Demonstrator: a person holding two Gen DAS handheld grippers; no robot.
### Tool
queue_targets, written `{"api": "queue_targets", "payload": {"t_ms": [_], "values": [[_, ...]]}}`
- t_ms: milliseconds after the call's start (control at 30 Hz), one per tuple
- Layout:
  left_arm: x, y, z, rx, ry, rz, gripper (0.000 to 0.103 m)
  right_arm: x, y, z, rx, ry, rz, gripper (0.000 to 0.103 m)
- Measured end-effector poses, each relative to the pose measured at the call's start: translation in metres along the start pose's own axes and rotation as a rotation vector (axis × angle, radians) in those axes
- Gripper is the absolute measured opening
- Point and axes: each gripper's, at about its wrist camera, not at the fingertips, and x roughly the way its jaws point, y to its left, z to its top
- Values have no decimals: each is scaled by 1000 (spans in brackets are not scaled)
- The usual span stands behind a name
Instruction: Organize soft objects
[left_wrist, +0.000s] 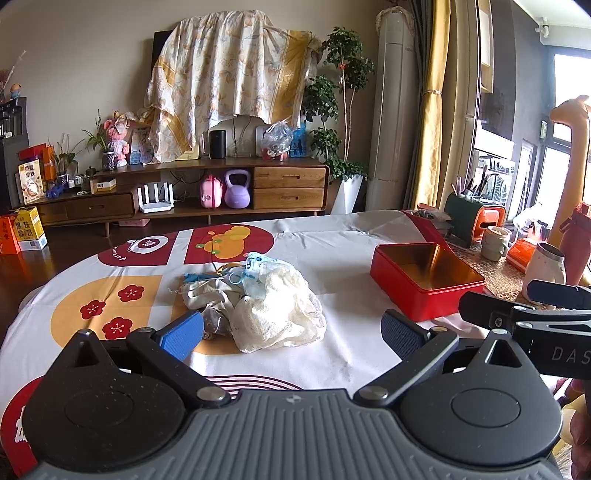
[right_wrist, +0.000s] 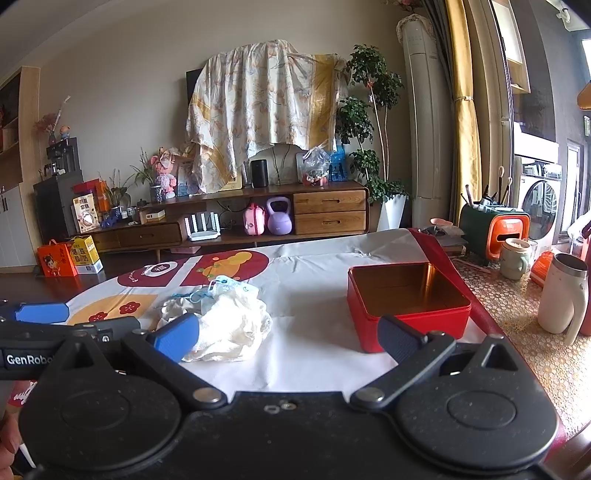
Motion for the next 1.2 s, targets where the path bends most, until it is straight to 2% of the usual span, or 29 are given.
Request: {"api": "queue_targets", "payload": {"t_ms": [800, 1200], "values": [[-1, 1, -2, -19, 17, -17, 103, -2, 6, 2, -11, 2, 10, 103], [11, 10, -6, -42, 50, -28, 103, 15, 6, 0, -30, 39, 25, 103]]}}
